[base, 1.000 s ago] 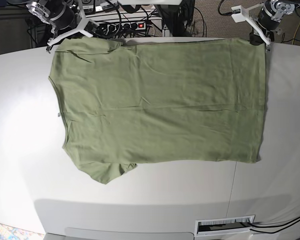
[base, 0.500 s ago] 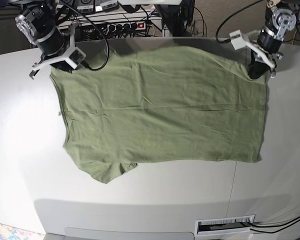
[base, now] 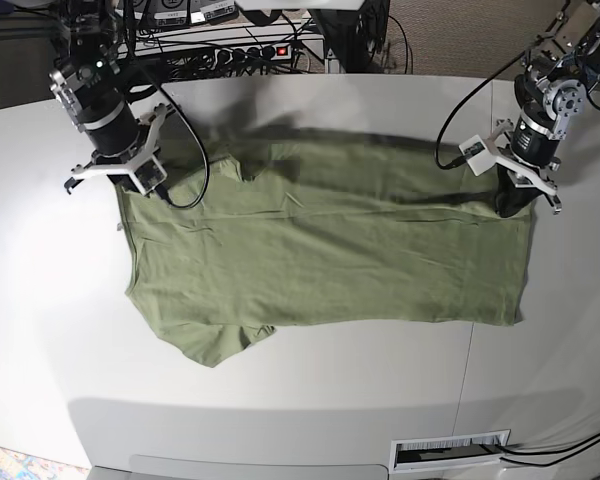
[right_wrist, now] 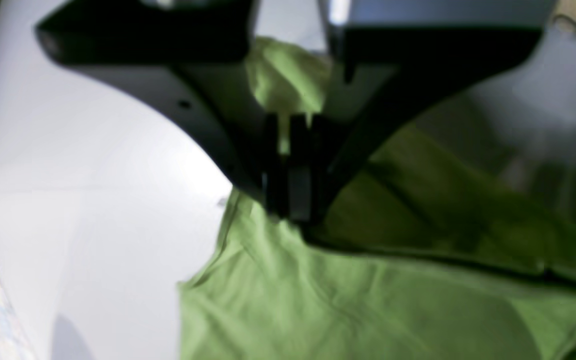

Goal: Fold the T-shirt properly
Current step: 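Fold the held edge over toward the shirt's middle with both grippers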

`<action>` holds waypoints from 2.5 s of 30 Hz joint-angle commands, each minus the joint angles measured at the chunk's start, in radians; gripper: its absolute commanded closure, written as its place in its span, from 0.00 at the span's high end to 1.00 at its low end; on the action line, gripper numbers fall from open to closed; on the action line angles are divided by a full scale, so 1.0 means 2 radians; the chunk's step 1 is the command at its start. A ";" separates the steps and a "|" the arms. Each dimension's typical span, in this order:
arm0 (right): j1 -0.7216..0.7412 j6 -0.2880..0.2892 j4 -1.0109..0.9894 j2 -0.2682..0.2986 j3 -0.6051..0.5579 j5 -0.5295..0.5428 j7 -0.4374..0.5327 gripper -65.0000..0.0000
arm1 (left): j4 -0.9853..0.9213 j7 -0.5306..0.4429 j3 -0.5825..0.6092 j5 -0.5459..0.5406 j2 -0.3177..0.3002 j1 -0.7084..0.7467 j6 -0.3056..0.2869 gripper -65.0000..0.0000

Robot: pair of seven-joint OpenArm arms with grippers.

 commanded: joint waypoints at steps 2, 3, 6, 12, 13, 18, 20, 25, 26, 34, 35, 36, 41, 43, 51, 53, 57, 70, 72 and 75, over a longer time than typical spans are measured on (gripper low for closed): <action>0.020 -0.004 -0.012 0.000 0.004 0.002 0.015 0.00 | -0.008 -0.003 -0.004 -0.003 -0.003 -0.013 0.010 0.00; 0.028 -0.005 -0.022 -0.002 0.004 0.002 0.015 0.00 | -0.016 -0.007 -0.004 -0.003 0.000 -0.019 0.010 0.00; 0.043 -0.004 -0.045 -0.003 0.004 0.002 0.020 0.00 | -0.039 -0.019 -0.004 -0.013 0.010 -0.029 0.010 0.00; 0.067 -0.005 -0.066 -0.003 0.004 0.002 0.029 0.00 | -0.068 -0.038 -0.004 -0.025 0.029 -0.041 0.010 0.00; 0.071 -0.005 -0.070 -0.003 0.004 0.002 0.033 0.00 | -0.068 -0.038 -0.004 -0.025 0.033 -0.043 0.010 0.00; 0.089 -0.005 -0.099 -0.003 0.004 0.003 0.036 0.00 | -0.068 -0.042 -0.004 -0.039 0.042 -0.047 0.010 0.00; 0.088 -0.005 -0.103 -0.003 0.004 0.002 0.035 0.00 | -0.068 -0.042 -0.004 -0.050 0.046 -0.046 0.010 0.00; 0.093 -0.005 -0.103 -0.003 0.004 0.002 0.037 0.24 | -0.068 -0.042 -0.004 -0.051 0.054 -0.046 0.010 0.37; 0.096 -0.005 -0.103 -0.003 0.004 0.002 0.039 0.28 | -0.068 -0.042 -0.004 -0.051 0.054 -0.046 0.010 0.38; 0.118 -0.006 -0.103 -0.003 0.004 0.019 0.038 0.29 | -0.068 -0.042 -0.004 -0.051 0.054 -0.046 0.008 0.36; 0.117 -0.006 -0.103 -0.003 0.004 0.029 0.036 0.29 | -0.068 -0.042 -0.004 -0.051 0.054 -0.046 0.007 0.32; 0.117 -0.006 -0.103 -0.003 0.004 0.035 0.035 0.27 | -0.068 -0.042 -0.004 -0.051 0.053 -0.047 0.000 0.24; 0.117 -0.004 -0.103 -0.003 0.004 0.037 0.007 0.00 | -0.068 -0.039 -0.004 -0.051 0.053 -0.057 -0.103 0.00; 0.117 -0.004 -0.103 -0.002 0.004 0.031 -0.008 0.00 | -0.068 -0.024 -0.004 -0.051 0.053 -0.062 -0.156 0.00; 0.097 0.034 -0.104 0.023 -0.002 0.025 -0.067 0.00 | -0.067 -0.004 -0.004 -0.068 0.027 -0.077 -0.273 0.00; 0.089 0.037 -0.105 0.033 -0.009 0.025 -0.068 0.00 | -0.067 -0.004 -0.004 -0.069 0.020 -0.077 -0.298 0.00; 0.077 0.037 -0.105 0.050 -0.027 0.025 -0.081 0.00 | -0.067 -0.004 -0.004 -0.109 0.008 -0.077 -0.336 0.00; 0.029 0.059 -0.105 0.062 -0.033 0.044 -0.166 0.00 | -0.066 0.006 -0.004 -0.202 -0.007 -0.076 -0.429 0.00; 0.020 0.060 -0.105 0.069 -0.033 0.059 -0.182 0.00 | -0.066 0.021 -0.004 -0.229 -0.012 -0.075 -0.431 0.00; 0.002 0.060 -0.105 0.085 -0.033 0.075 -0.217 0.00 | -0.066 0.039 -0.004 -0.271 -0.022 -0.070 -0.431 0.00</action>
